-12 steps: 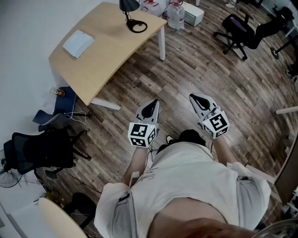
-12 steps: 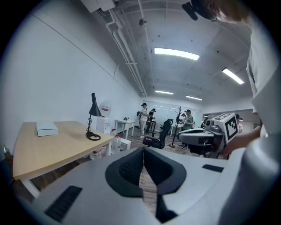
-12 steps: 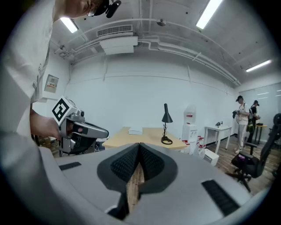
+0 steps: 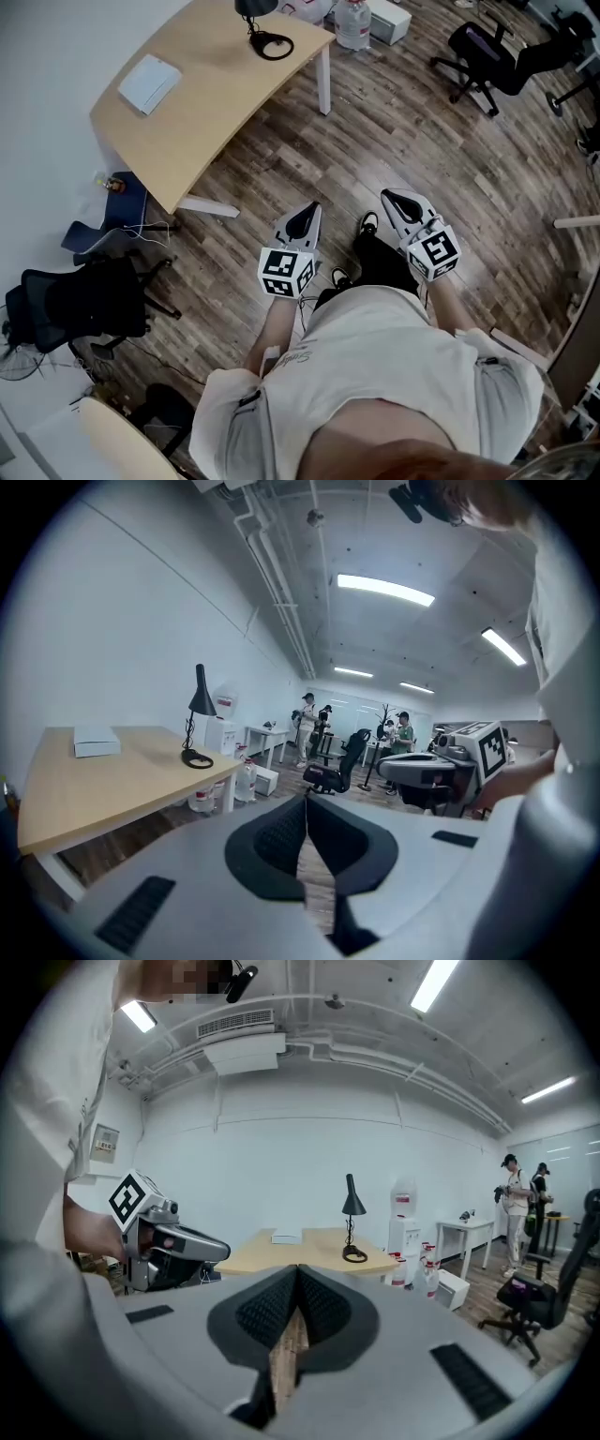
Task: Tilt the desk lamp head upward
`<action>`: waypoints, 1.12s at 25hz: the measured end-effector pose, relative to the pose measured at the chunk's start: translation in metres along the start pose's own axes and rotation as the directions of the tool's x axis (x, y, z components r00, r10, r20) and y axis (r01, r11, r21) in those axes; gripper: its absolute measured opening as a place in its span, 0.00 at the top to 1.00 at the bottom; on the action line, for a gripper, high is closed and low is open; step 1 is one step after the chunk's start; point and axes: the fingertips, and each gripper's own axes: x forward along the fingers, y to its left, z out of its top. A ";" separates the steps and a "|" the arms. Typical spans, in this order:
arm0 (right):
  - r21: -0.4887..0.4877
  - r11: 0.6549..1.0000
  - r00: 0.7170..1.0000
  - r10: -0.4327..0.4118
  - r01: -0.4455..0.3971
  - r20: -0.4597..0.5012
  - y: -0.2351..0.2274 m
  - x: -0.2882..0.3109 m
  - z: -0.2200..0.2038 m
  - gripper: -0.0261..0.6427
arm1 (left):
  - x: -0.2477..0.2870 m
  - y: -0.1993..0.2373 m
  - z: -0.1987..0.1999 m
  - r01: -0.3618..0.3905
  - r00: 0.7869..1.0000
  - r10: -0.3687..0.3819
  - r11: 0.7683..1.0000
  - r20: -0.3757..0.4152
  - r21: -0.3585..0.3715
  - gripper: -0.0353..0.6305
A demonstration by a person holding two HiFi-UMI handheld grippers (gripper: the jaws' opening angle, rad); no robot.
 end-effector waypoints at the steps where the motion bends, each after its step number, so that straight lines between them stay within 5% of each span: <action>1: 0.004 1.000 1.000 0.002 -0.002 0.000 -0.005 0.004 -0.001 0.97 | 0.004 0.003 0.001 -0.006 1.000 0.006 1.000 -0.004 -0.001 0.92; 13: 0.014 0.999 0.998 0.038 -0.039 0.050 -0.124 0.095 0.019 0.97 | 0.112 0.059 0.064 -0.081 0.997 0.082 0.996 -0.015 0.045 0.92; 28: 0.004 0.990 0.989 0.139 -0.140 0.043 -0.282 0.191 0.018 0.97 | 0.267 0.117 0.130 -0.180 0.984 0.180 0.984 -0.003 -0.003 0.92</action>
